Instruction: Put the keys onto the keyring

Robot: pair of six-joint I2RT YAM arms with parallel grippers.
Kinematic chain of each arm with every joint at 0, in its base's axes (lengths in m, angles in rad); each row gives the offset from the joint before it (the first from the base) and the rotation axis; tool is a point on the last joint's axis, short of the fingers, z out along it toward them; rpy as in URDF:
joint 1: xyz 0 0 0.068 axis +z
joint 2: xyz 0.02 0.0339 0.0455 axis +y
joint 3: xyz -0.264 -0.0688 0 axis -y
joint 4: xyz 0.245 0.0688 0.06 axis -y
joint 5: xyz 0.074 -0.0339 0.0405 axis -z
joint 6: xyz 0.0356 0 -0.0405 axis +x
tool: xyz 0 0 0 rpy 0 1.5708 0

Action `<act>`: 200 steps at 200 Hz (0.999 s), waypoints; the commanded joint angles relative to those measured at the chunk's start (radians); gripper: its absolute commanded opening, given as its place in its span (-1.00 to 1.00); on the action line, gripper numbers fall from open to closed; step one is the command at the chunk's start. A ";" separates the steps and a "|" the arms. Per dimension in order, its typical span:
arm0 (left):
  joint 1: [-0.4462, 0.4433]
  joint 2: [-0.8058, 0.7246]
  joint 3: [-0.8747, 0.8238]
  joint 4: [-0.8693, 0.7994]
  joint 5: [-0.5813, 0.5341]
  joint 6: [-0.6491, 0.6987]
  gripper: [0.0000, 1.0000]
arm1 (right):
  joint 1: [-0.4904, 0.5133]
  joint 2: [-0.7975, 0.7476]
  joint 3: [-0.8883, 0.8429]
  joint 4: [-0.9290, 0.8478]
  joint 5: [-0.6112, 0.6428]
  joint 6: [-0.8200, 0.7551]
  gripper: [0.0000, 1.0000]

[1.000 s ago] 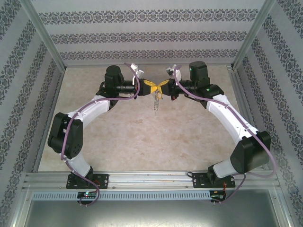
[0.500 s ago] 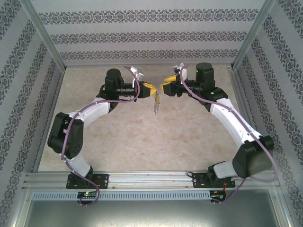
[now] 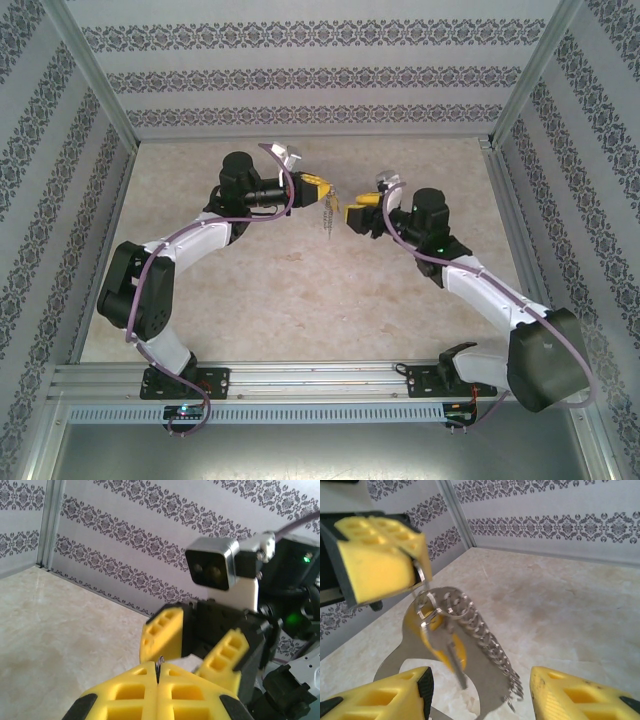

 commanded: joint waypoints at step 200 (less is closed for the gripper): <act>-0.027 -0.051 0.008 0.051 -0.015 -0.040 -1.00 | 0.078 0.149 0.090 0.082 0.014 -0.068 -0.35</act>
